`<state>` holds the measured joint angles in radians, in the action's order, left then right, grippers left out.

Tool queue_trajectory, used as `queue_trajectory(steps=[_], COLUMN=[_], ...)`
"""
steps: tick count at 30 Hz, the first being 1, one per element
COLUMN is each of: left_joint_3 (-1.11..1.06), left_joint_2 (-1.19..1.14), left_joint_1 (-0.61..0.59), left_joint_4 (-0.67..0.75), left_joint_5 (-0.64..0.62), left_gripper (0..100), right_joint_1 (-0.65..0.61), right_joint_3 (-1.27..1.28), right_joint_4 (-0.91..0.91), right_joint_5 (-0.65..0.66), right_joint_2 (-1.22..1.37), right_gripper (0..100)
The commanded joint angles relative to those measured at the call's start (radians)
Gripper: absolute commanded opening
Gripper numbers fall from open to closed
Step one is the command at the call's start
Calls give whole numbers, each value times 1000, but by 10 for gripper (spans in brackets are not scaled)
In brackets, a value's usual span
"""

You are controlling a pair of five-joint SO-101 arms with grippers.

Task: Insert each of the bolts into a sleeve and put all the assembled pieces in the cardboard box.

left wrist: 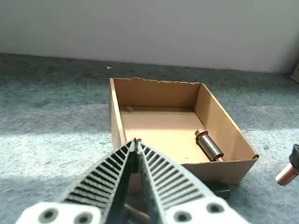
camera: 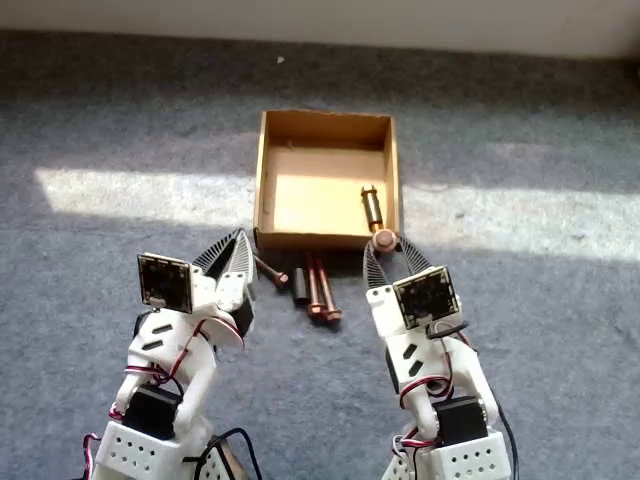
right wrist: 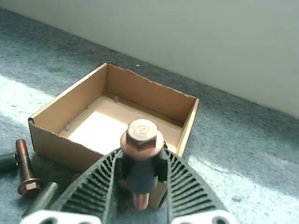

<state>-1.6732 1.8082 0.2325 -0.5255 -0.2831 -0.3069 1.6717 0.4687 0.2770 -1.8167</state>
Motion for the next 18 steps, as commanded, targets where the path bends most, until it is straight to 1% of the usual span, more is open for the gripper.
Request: queue_trajectory(steps=[1, 4, 7, 12, 14, 18], left_joint_3=[-24, -24, -24, -24, -24, -24], left_joint_2=[8, 7, 7, 4, 7, 5], left_joint_1=[-96, -142, -171, -189, -177, -166], left_joint_4=[-44, -72, -126, -270, -298, -301], left_joint_5=[94, 126, 126, 126, 126, 127], left_gripper=[6, 6, 6, 6, 6, 6], right_joint_1=[13, 15, 15, 25, 48, 56], right_joint_3=[105, 105, 105, 105, 94, -53], right_joint_4=[-28, -28, -28, -22, 18, 128], right_joint_5=[-2, -2, -2, 5, 5, 5], right_joint_2=[-19, -19, -19, -19, -19, -19], right_gripper=[5, 5, 5, 5, 5, 5])
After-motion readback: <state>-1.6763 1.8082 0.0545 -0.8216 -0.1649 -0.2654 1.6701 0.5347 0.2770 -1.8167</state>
